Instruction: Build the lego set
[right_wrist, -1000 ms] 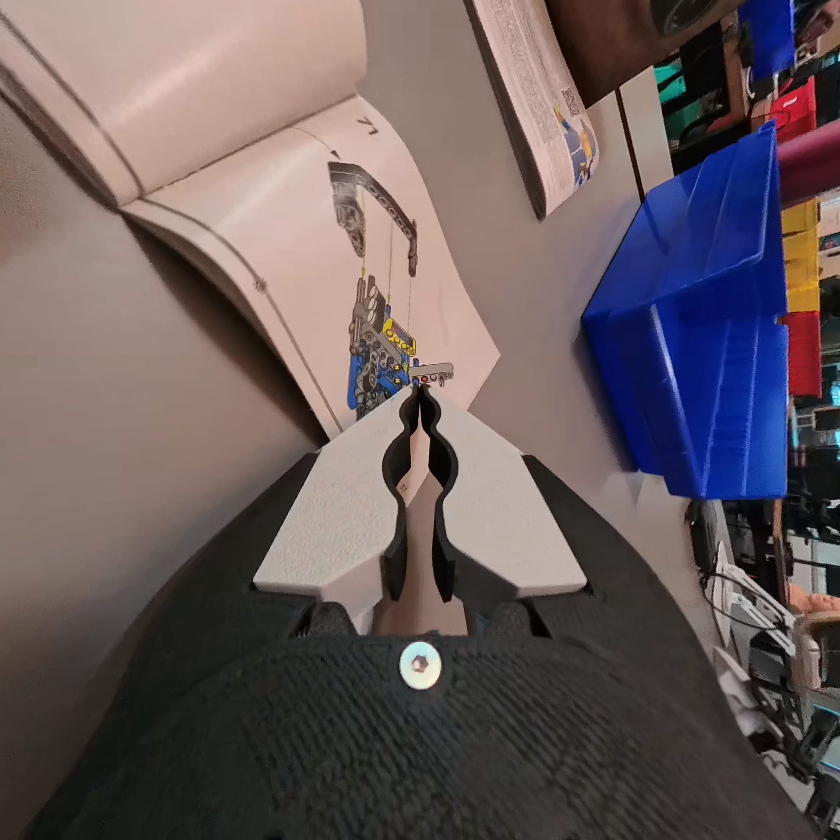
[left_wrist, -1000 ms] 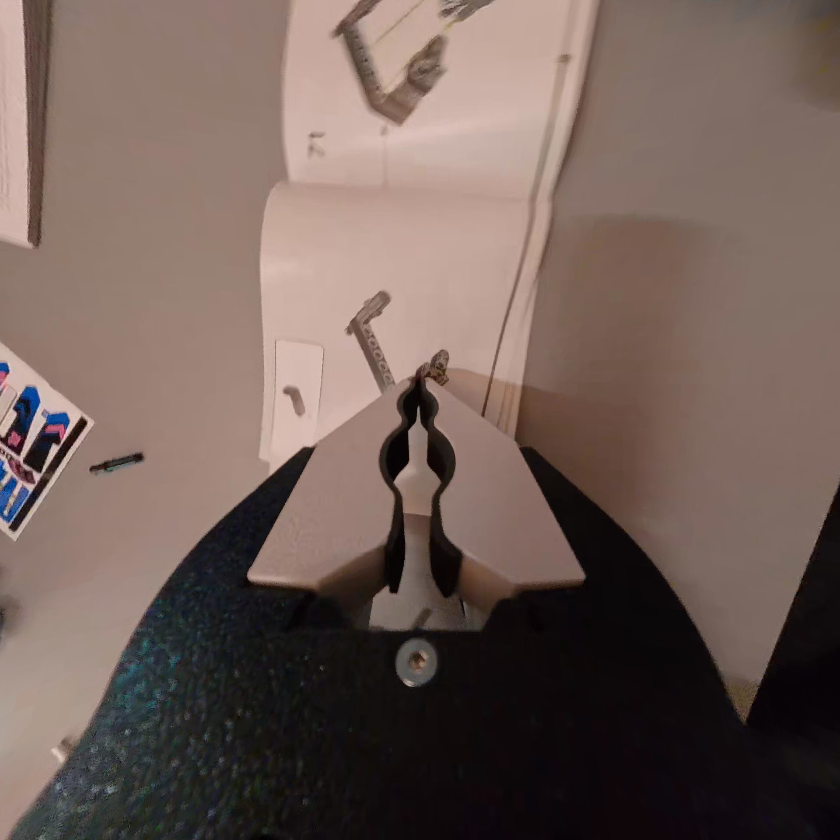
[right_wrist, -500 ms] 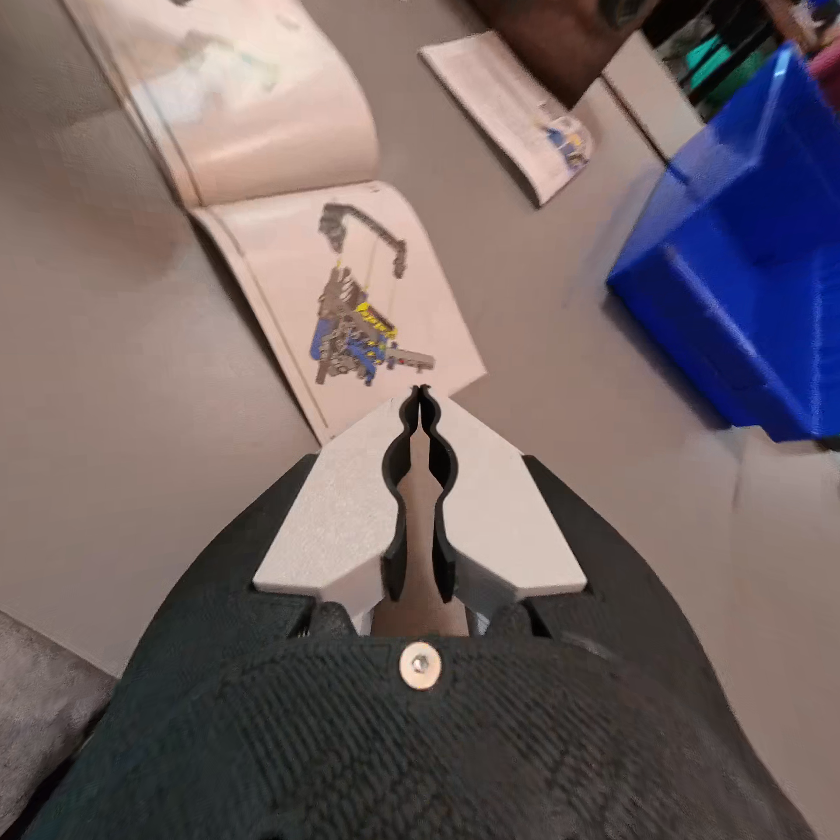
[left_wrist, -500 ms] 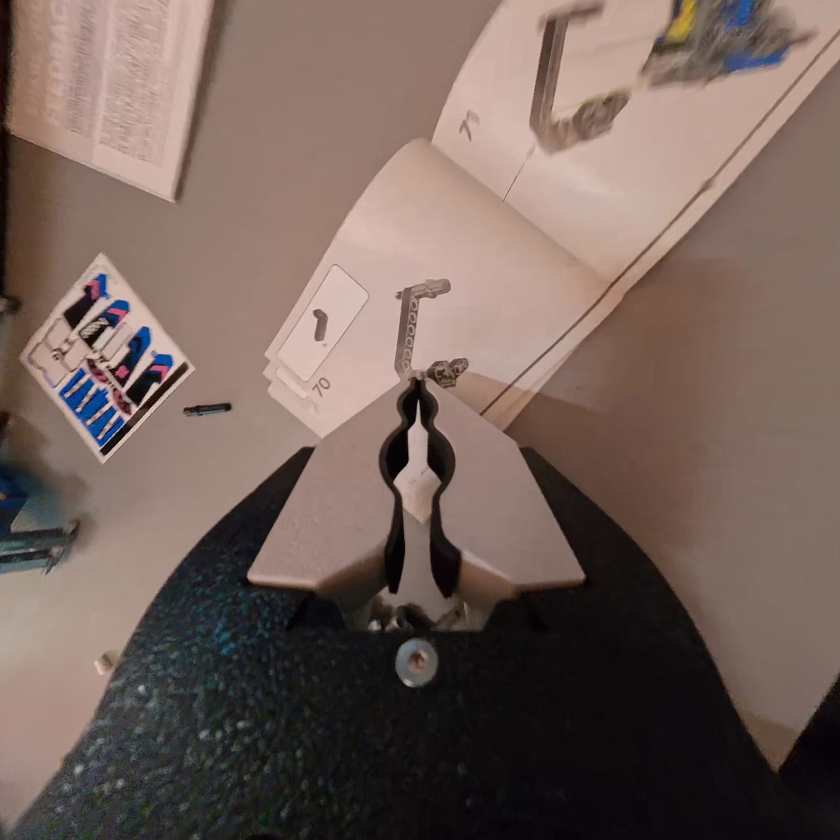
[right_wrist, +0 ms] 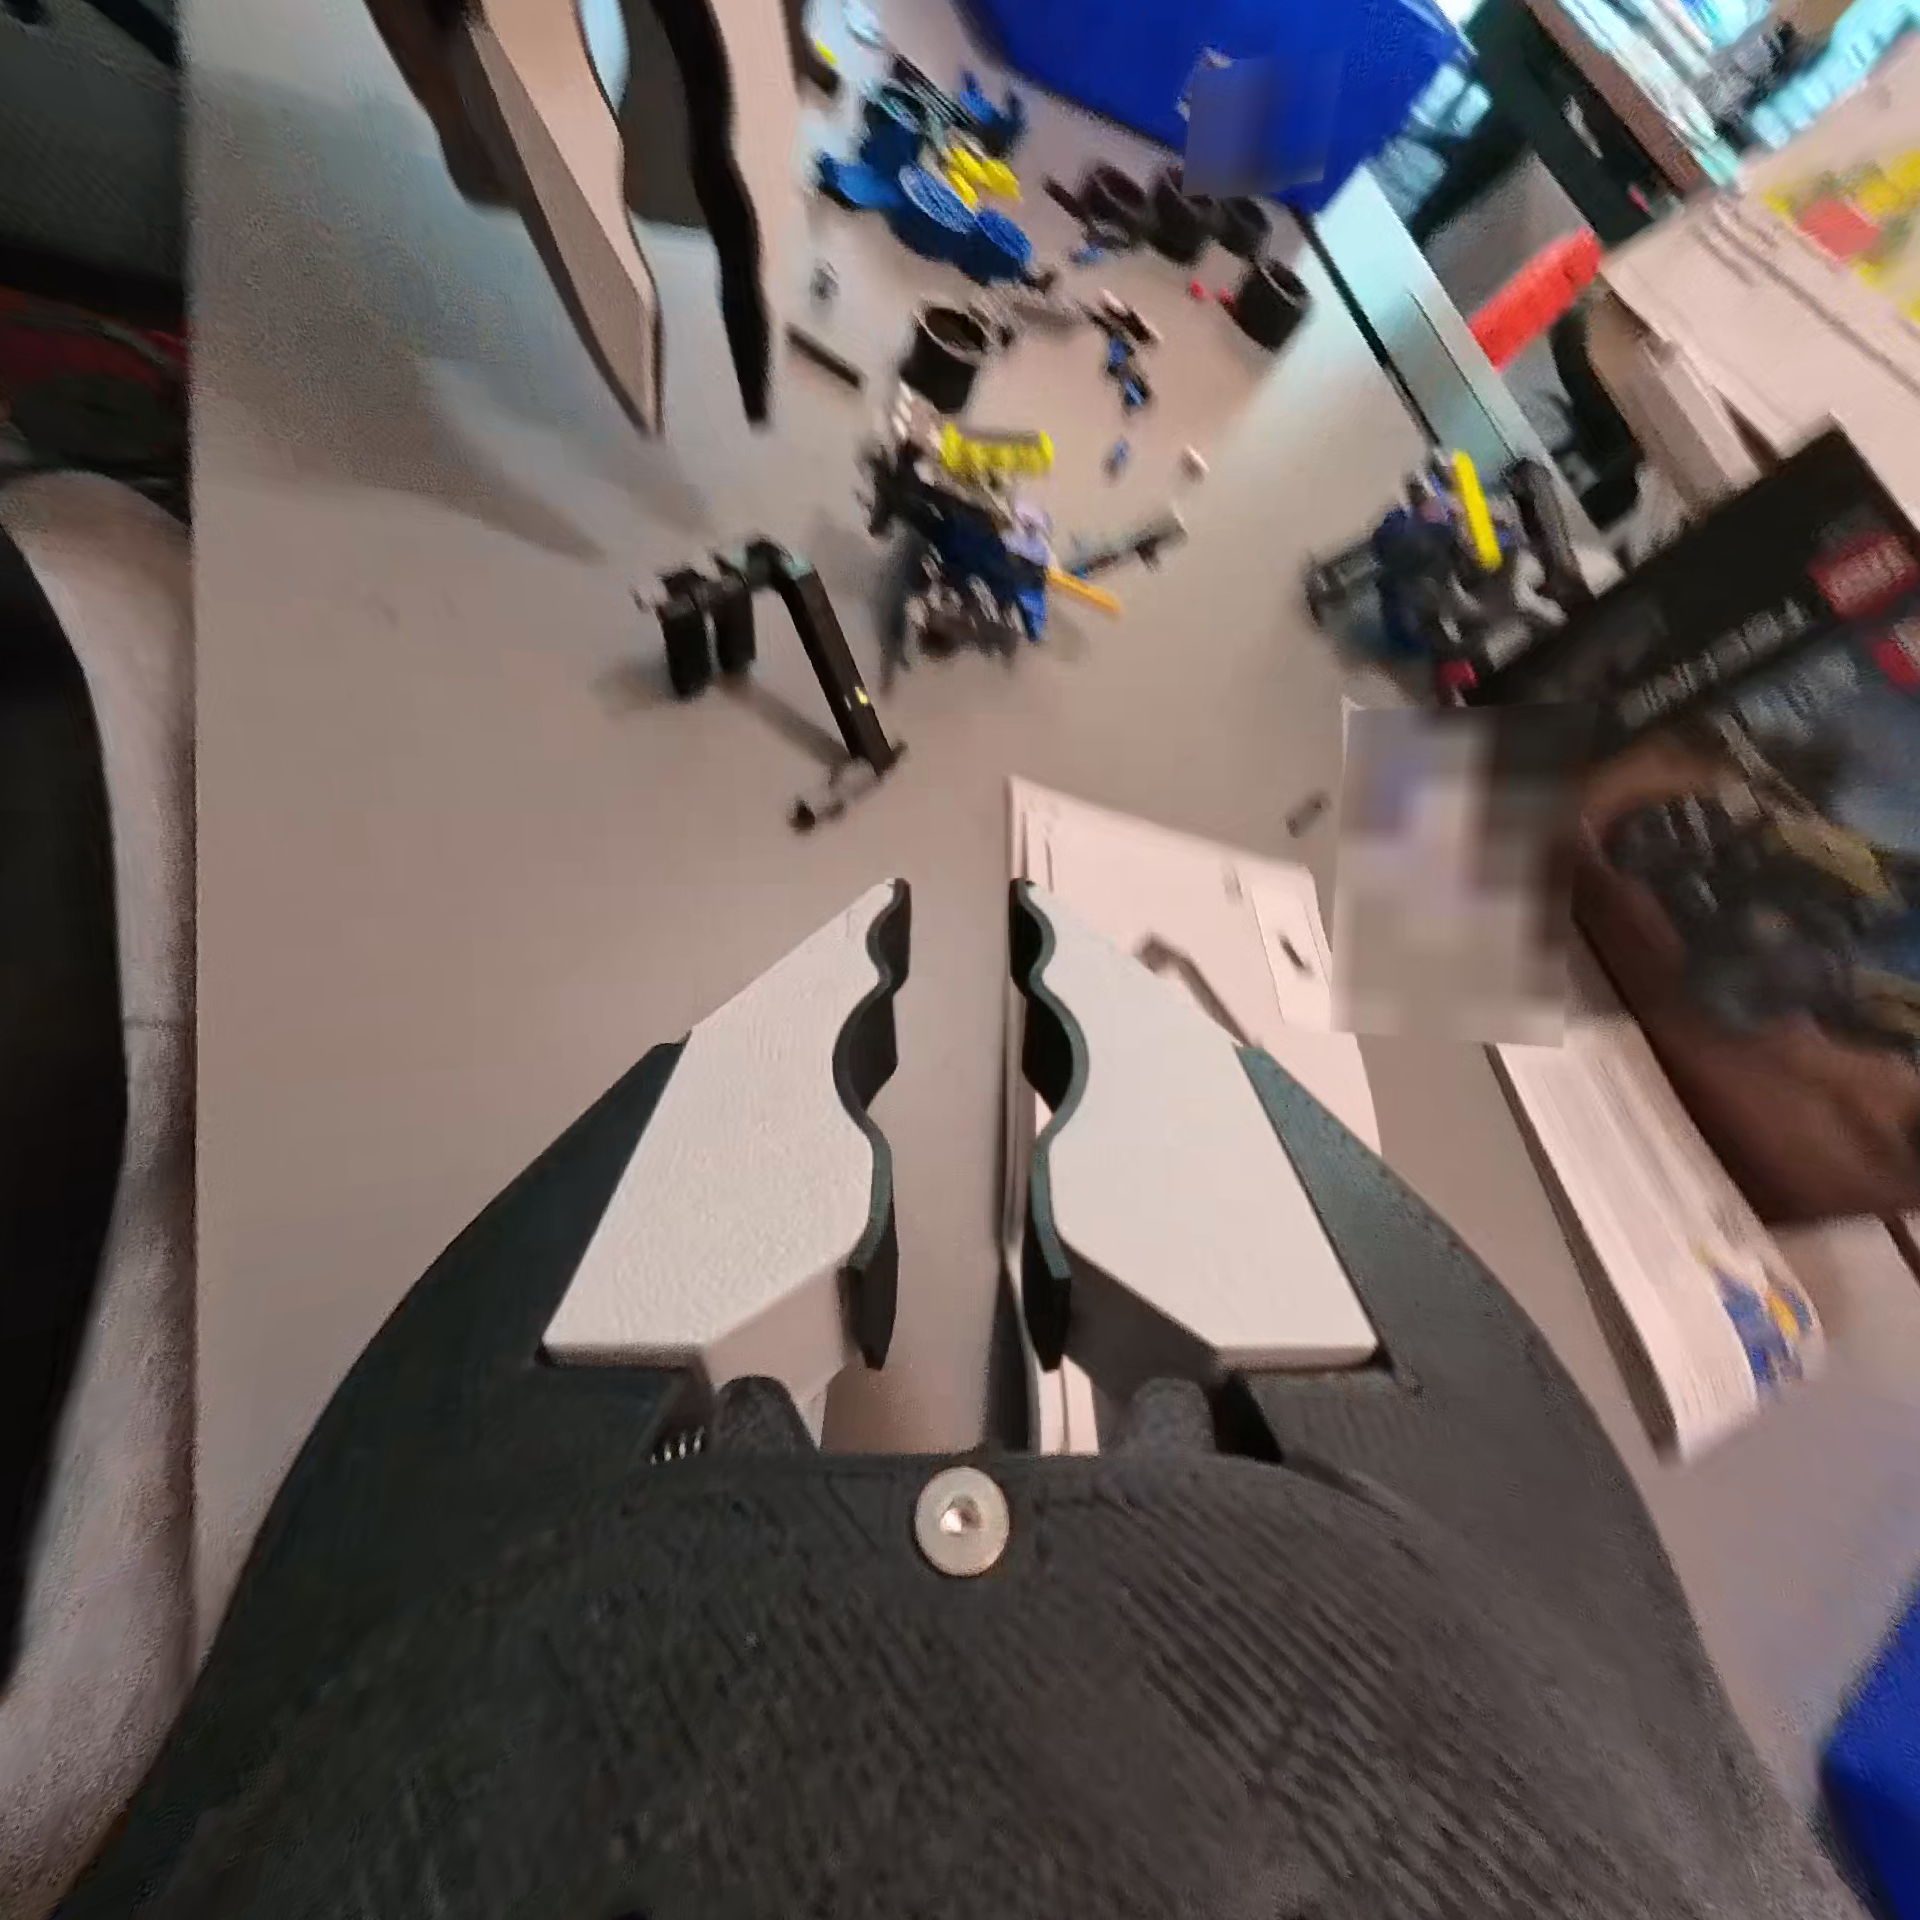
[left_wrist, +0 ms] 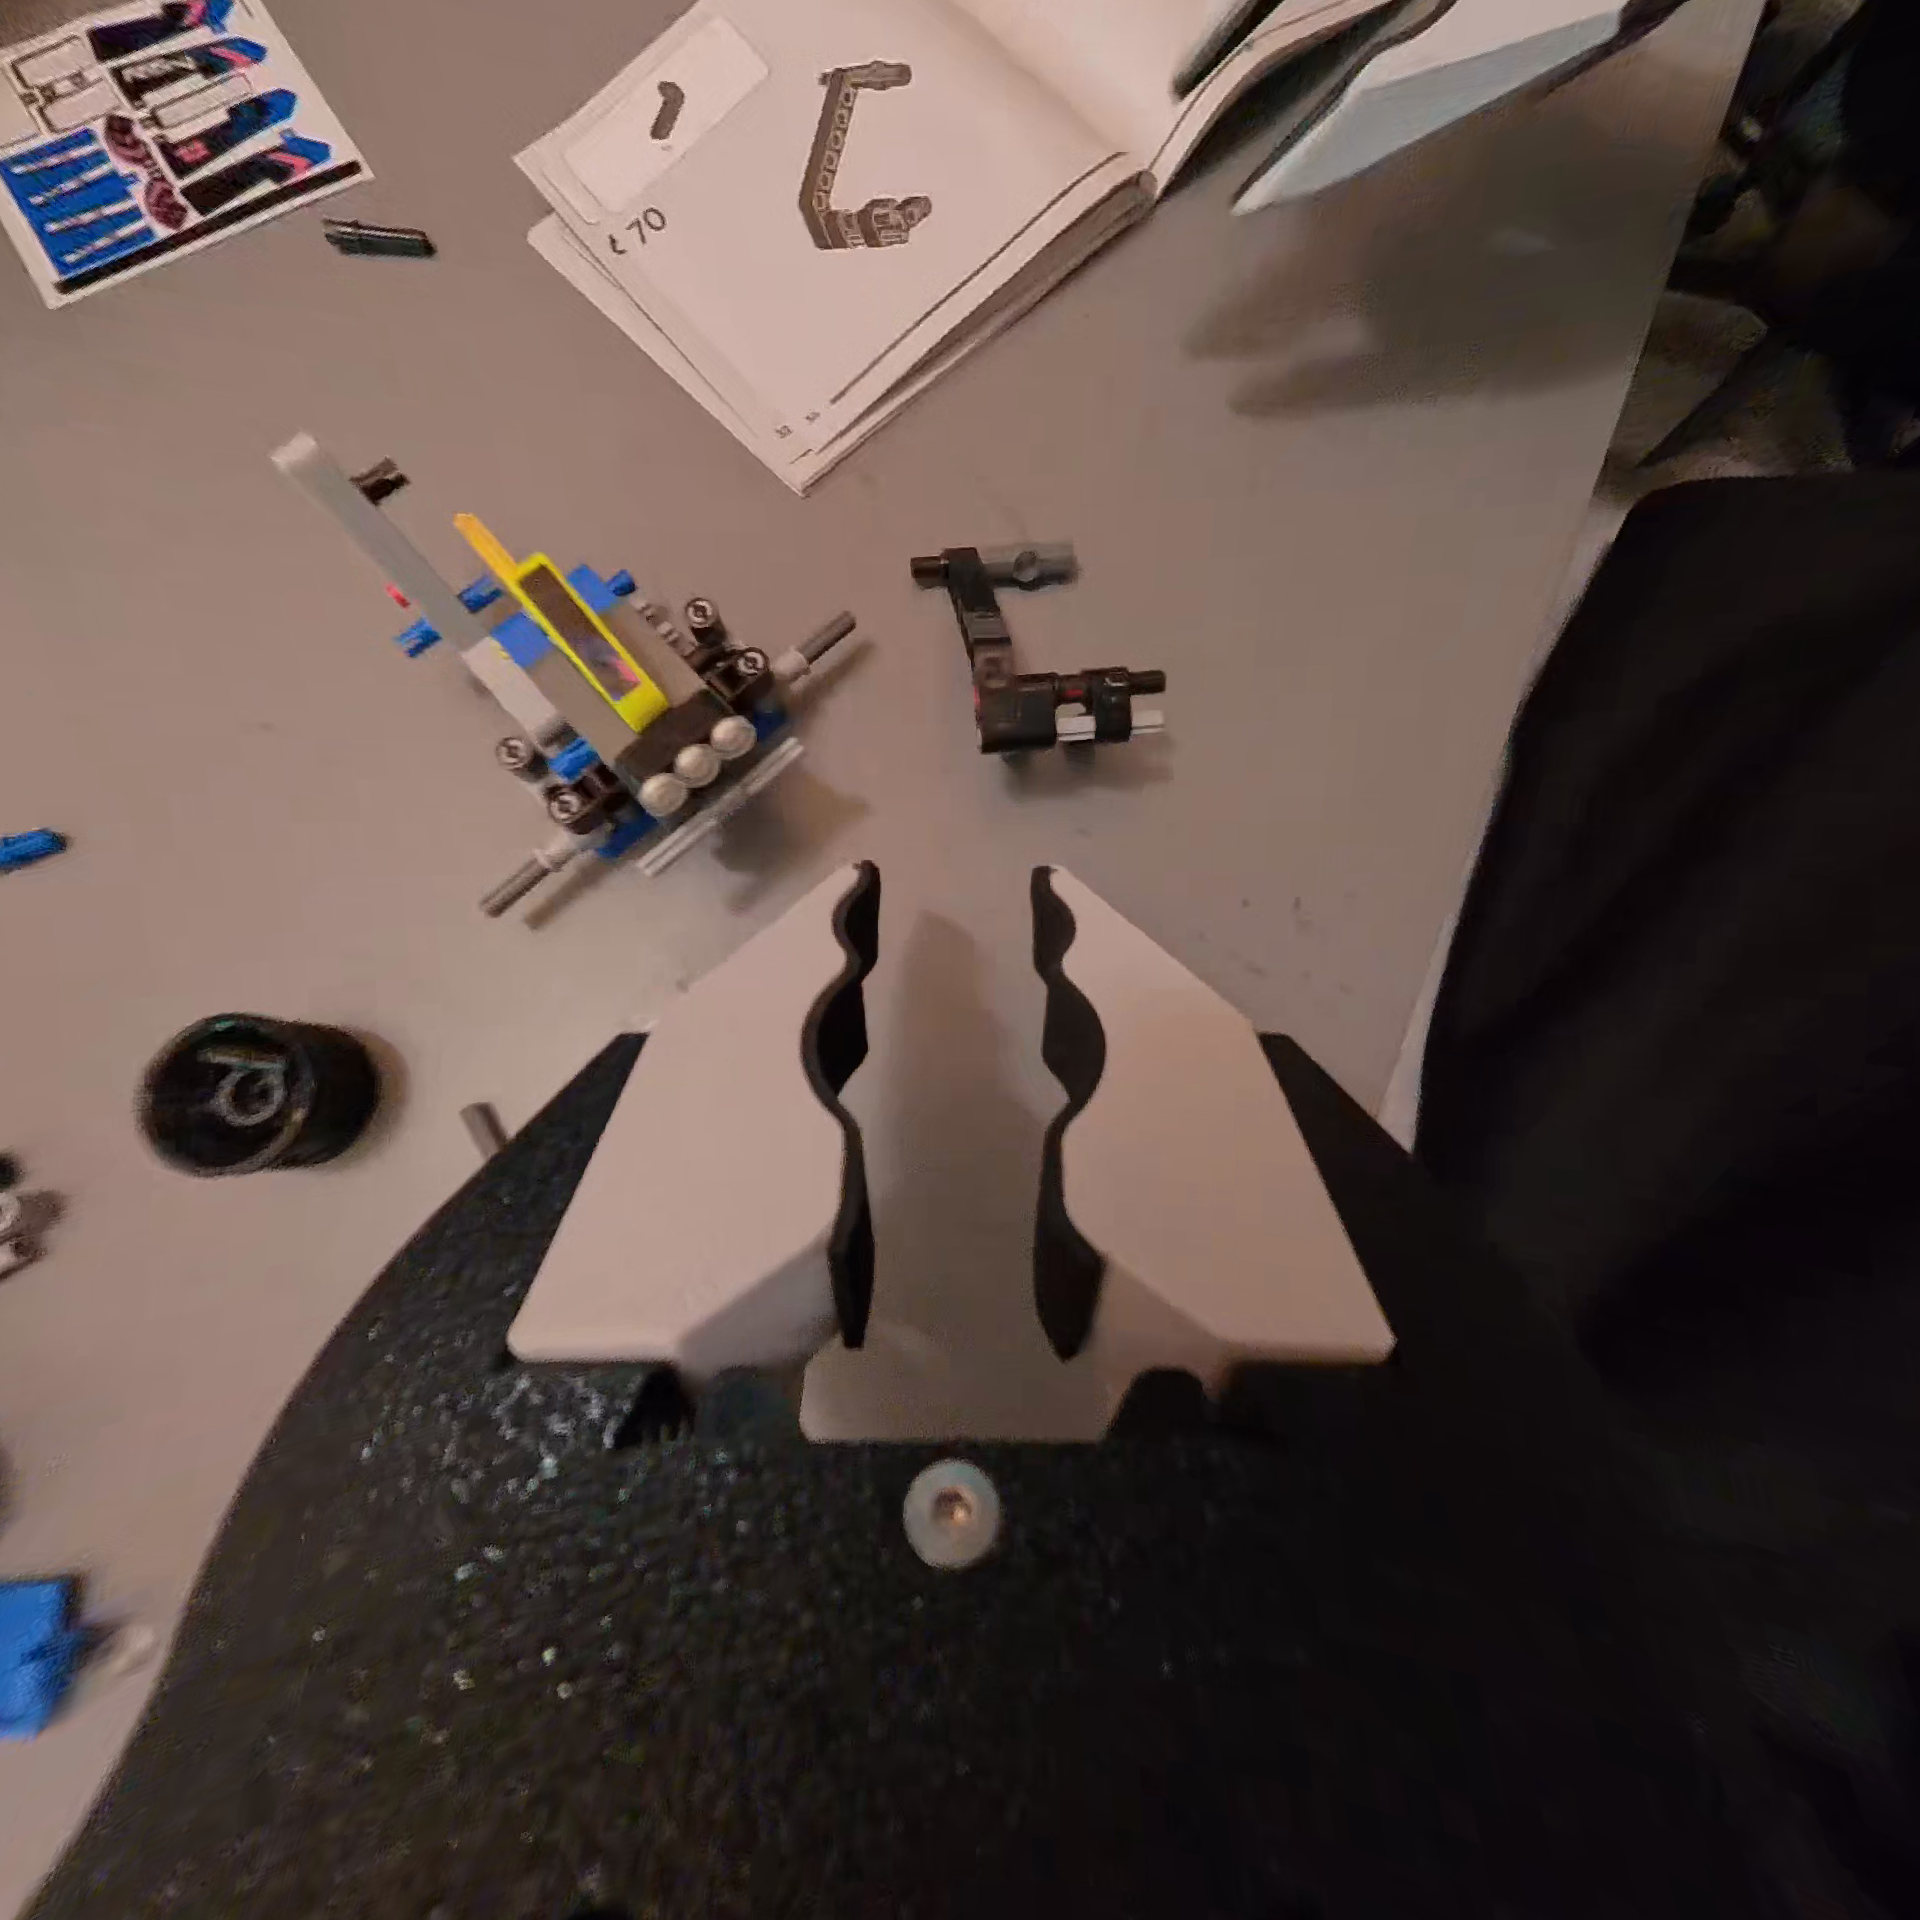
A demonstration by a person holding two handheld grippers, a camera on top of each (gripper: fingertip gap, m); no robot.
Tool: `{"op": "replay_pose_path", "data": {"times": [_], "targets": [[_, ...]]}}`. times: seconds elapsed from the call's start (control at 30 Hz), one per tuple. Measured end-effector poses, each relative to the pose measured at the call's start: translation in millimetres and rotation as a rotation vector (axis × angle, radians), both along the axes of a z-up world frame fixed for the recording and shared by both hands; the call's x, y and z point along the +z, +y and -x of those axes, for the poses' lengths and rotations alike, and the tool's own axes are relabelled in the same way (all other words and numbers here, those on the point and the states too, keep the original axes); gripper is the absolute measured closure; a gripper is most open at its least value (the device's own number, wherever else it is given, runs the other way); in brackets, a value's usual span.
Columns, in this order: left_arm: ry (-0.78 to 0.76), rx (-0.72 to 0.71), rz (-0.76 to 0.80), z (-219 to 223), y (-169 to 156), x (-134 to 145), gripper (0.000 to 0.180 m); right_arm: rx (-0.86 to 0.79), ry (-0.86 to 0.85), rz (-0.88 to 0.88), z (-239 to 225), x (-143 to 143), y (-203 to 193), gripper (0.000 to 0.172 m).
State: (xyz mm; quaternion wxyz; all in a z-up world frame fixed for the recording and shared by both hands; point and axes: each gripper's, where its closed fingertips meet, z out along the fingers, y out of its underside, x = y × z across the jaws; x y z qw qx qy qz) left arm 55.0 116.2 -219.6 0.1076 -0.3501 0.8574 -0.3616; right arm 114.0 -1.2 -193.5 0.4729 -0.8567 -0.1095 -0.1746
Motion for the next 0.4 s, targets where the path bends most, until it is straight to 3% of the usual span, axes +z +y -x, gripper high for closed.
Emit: {"op": "replay_pose_path", "data": {"times": [0.2,0.4], "targets": [[-0.122,-0.062,0.006,-6,-19,-4,0.16,0.182,0.007,0.103,6,-16,62,0.152],[-0.105,-0.074,0.069,-9,-22,-1,0.16,0.254,0.034,0.187,15,-34,75,0.15]]}}
